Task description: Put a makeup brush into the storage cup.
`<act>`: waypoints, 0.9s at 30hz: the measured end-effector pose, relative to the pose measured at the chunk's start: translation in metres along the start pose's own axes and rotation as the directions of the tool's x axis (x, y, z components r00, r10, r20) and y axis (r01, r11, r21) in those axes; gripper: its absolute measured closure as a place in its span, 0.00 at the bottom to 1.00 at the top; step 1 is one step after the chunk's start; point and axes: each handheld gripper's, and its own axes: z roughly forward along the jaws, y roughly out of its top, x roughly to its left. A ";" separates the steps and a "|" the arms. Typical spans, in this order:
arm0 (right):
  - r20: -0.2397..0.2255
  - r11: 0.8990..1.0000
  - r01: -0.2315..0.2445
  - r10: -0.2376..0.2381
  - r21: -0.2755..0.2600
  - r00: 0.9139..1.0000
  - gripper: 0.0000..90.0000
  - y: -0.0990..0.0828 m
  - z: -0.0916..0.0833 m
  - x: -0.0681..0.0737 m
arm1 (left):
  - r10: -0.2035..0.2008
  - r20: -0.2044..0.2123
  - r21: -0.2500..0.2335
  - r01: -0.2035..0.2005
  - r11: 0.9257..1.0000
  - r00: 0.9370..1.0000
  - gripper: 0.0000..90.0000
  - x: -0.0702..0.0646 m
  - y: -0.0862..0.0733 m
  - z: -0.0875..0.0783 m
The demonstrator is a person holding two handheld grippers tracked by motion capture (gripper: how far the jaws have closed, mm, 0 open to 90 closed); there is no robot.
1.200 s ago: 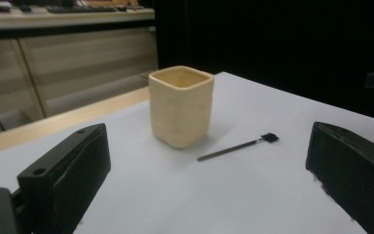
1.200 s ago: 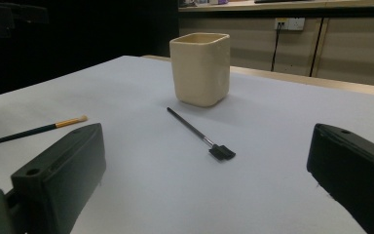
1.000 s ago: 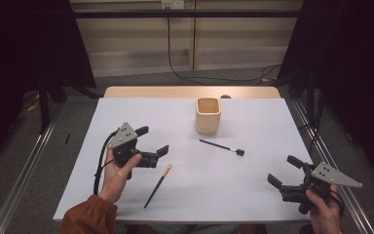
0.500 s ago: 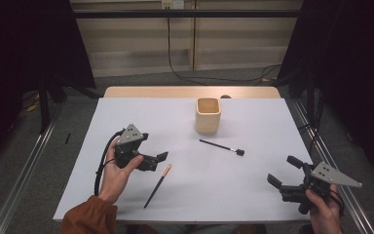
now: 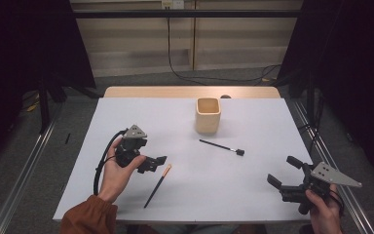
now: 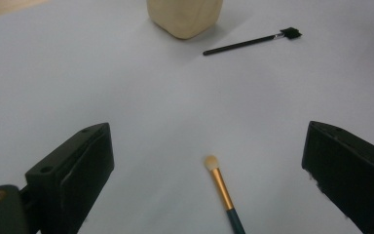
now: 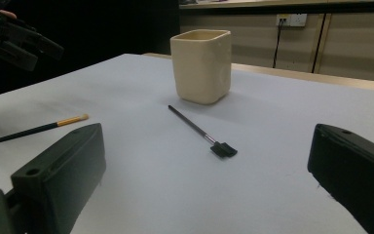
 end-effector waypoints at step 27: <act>-0.002 1.000 0.000 0.000 0.003 1.000 0.00 0.000 0.001 0.000 | -0.029 0.017 0.419 0.019 0.908 0.999 0.09 -0.005 -0.001 0.024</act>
